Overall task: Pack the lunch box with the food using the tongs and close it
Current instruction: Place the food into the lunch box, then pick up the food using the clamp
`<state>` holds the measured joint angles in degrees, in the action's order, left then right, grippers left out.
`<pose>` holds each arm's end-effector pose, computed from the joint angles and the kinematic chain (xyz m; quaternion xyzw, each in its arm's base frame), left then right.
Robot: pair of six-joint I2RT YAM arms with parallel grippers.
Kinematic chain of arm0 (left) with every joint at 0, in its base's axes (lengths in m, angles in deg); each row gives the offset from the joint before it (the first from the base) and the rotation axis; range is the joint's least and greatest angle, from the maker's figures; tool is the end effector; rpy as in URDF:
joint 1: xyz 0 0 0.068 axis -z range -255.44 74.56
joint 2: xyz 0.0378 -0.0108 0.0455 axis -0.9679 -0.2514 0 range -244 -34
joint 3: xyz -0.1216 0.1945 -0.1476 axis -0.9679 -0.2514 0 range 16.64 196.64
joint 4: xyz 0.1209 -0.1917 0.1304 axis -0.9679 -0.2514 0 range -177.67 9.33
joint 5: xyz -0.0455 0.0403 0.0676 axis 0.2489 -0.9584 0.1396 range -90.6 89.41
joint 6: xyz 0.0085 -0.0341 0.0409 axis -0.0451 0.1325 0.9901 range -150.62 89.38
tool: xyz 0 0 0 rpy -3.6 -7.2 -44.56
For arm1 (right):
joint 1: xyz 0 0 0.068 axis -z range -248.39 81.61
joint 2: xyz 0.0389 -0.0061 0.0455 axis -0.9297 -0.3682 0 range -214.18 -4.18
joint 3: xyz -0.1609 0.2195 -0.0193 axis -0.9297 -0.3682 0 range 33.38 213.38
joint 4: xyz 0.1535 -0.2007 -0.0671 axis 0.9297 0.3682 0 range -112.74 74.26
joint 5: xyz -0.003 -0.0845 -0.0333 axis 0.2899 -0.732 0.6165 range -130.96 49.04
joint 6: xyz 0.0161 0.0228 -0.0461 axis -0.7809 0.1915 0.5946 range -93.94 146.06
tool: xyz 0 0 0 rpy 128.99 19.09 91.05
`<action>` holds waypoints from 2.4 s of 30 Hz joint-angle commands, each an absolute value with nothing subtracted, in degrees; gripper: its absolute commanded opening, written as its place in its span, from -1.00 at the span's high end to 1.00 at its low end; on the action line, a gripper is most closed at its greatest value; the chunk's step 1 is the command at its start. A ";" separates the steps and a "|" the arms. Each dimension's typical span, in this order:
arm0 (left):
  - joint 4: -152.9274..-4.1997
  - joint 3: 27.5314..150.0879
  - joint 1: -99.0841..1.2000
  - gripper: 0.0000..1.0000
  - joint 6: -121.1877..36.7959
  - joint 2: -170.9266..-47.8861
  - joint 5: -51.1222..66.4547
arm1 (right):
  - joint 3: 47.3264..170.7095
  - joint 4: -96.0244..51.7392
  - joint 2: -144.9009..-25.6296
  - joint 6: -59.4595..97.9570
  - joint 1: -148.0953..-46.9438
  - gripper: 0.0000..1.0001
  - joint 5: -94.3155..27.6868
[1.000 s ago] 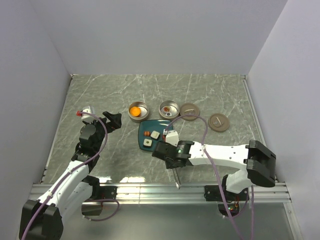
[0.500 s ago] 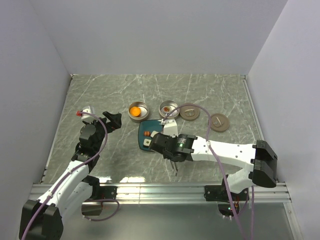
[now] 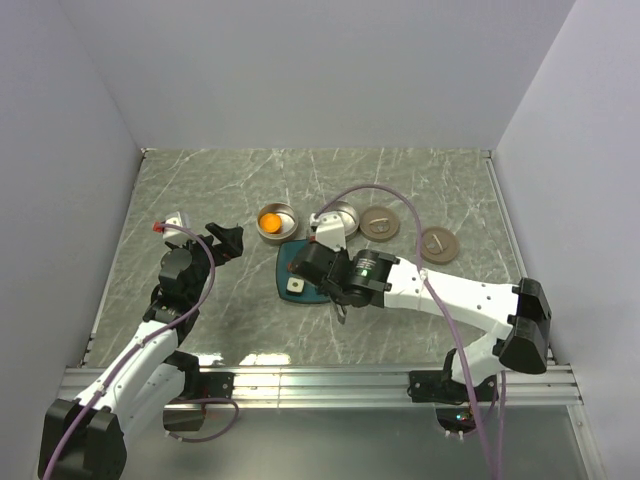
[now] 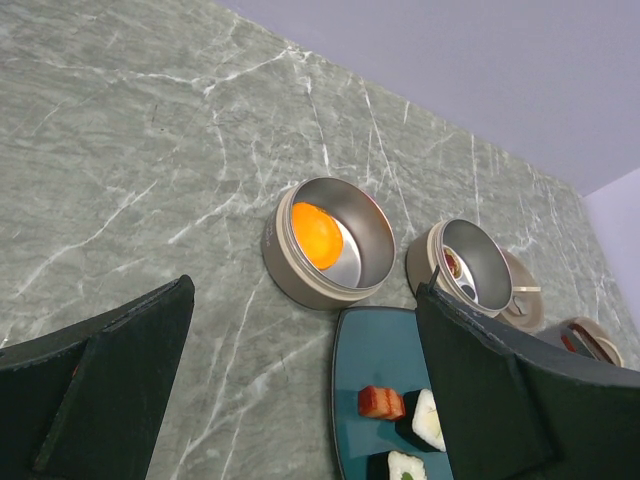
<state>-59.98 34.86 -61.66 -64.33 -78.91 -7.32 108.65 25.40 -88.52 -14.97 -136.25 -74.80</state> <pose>0.1832 -0.0406 0.2320 -0.1671 0.7239 -0.2291 0.6289 0.1319 0.2717 0.3098 -0.1330 0.9118 0.0573 0.3842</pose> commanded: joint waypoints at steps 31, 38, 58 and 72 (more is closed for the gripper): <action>-56.85 35.80 -61.91 -0.99 -64.45 -81.99 -8.68 | 134.89 7.06 -113.25 9.98 -120.07 0.67 -59.15; -56.59 35.80 -61.99 -0.99 -64.45 -82.34 -8.59 | 135.96 6.88 -115.54 10.59 -119.90 0.69 -57.83; -56.76 35.36 -61.99 -0.99 -64.54 -81.37 -8.07 | 130.42 6.18 -107.90 10.33 -123.06 -0.11 -59.67; -56.67 35.45 -61.99 -0.99 -64.54 -81.72 -7.98 | 126.39 6.18 -102.63 9.72 -124.82 -0.14 -62.84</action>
